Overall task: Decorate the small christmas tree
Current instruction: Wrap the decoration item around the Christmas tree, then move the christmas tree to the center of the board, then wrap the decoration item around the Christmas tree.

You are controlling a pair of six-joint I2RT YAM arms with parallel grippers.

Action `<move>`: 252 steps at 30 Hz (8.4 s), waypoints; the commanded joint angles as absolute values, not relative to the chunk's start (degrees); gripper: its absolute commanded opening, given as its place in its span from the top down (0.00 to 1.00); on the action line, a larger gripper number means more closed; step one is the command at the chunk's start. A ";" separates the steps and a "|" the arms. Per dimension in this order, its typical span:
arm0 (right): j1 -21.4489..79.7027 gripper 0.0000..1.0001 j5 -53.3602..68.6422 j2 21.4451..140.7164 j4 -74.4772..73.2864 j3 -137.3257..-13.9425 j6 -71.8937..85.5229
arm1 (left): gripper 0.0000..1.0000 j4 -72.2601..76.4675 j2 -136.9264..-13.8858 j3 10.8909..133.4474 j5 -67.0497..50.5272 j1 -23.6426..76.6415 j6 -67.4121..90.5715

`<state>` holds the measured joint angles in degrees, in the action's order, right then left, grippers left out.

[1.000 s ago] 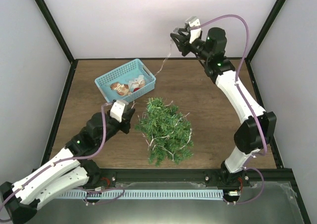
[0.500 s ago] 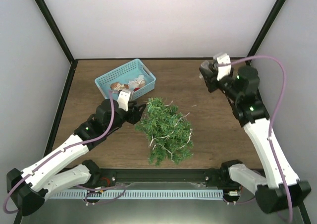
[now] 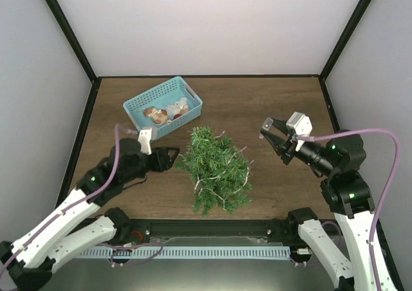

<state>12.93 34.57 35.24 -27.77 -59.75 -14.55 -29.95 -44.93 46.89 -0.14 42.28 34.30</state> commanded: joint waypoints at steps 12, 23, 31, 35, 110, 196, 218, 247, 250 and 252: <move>12.92 0.82 38.68 30.06 -23.14 -54.57 -13.05 | 0.39 -14.78 -37.12 19.77 -22.65 42.81 67.73; 12.92 0.81 37.92 30.83 -23.16 -54.84 -14.09 | 0.34 9.04 -43.05 4.87 -14.45 54.61 88.80; 12.90 0.81 37.76 30.89 -22.80 -55.22 -13.80 | 0.31 27.40 -56.75 1.53 -7.07 63.46 99.37; 12.92 0.82 38.22 31.09 -21.45 -54.70 -13.32 | 0.31 35.39 -63.08 2.32 -5.70 64.32 100.99; 10.52 0.83 54.27 28.76 -24.15 -66.18 -24.44 | 0.49 65.21 -105.00 18.86 -4.69 48.57 93.08; 57.64 0.83 21.31 58.95 -18.44 -63.37 -33.06 | 0.38 -9.63 -43.91 49.06 -14.68 51.88 35.49; 58.09 0.83 18.38 60.34 -17.64 -65.17 -32.63 | 0.46 -21.52 -50.61 55.58 -11.60 51.89 34.36; 58.45 0.32 -0.74 36.22 -7.48 -54.52 -8.85 | 0.96 -31.46 -44.74 50.33 6.41 51.70 33.84; 58.45 0.33 -4.82 37.20 -7.77 -54.31 -7.30 | 0.96 -28.57 -41.96 48.06 1.10 51.75 34.60; 58.44 0.32 -7.54 37.95 -8.37 -54.55 -6.95 | 0.96 -24.23 -40.06 45.78 -6.24 51.72 35.87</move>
<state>58.26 0.62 36.93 -9.34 -54.28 -11.00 -30.20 -43.48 48.66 3.97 51.99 33.89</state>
